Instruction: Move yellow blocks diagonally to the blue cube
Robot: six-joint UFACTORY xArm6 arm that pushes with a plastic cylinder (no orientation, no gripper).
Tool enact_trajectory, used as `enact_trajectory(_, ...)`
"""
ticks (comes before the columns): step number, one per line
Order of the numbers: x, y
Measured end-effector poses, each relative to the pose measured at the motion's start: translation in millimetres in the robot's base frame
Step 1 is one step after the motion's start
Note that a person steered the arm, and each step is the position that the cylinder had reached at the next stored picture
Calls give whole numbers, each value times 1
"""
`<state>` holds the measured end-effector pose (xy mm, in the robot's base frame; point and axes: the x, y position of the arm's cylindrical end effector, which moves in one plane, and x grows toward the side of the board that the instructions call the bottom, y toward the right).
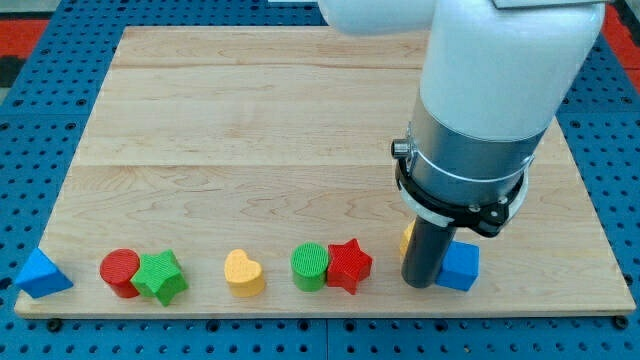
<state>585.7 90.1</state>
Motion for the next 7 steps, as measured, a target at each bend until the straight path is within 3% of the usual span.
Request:
enact_trajectory(1, -48, 1)
enact_trajectory(2, -68, 2)
enact_trajectory(5, 31, -12)
enact_trajectory(7, 33, -48)
